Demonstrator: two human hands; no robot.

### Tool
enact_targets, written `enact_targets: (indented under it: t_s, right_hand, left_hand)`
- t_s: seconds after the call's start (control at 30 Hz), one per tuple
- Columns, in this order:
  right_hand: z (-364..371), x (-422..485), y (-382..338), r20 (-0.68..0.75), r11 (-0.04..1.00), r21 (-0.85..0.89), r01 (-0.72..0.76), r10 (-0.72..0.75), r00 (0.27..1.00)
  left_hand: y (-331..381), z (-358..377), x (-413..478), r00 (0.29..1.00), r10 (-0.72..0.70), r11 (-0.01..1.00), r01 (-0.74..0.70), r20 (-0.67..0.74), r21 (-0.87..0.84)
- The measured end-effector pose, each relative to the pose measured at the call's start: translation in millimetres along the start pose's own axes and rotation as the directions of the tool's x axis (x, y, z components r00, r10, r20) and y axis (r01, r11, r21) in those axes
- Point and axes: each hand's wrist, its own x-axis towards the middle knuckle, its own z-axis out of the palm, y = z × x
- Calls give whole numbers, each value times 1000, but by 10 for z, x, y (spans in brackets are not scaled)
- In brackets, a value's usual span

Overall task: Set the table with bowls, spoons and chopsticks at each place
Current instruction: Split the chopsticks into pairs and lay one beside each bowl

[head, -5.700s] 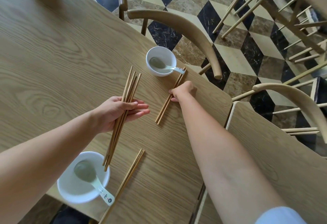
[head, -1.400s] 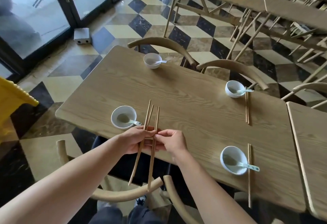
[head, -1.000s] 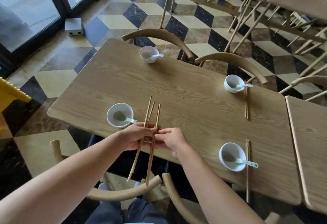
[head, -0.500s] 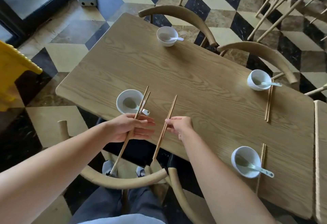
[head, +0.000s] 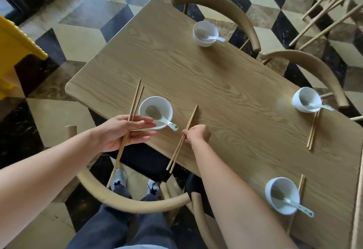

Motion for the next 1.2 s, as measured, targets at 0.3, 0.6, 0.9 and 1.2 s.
enact_targets:
  t_s: [0.3,0.6,0.9,1.2]
  right_hand:
    - [-20,-136,21,-54,985,-157,70,-80,995]
    - [58,-147,70,-83,971,-191,141,-160,984]
    - [106,-119,61,-107,930,-288,227,-267,958]
    - [129,-94,85,-118,928,-299,221,-266,957]
  left_hand:
    - [73,-141,30,997,-2,1000,1,-74,-6]
    - [10,-266,26,997,-23,1000,22,-74,-17]
    - [-4,-246,-41,996,-28,1000,28,-90,-2]
    - [8,-222,-80,996,-25,1000,26,-91,4]
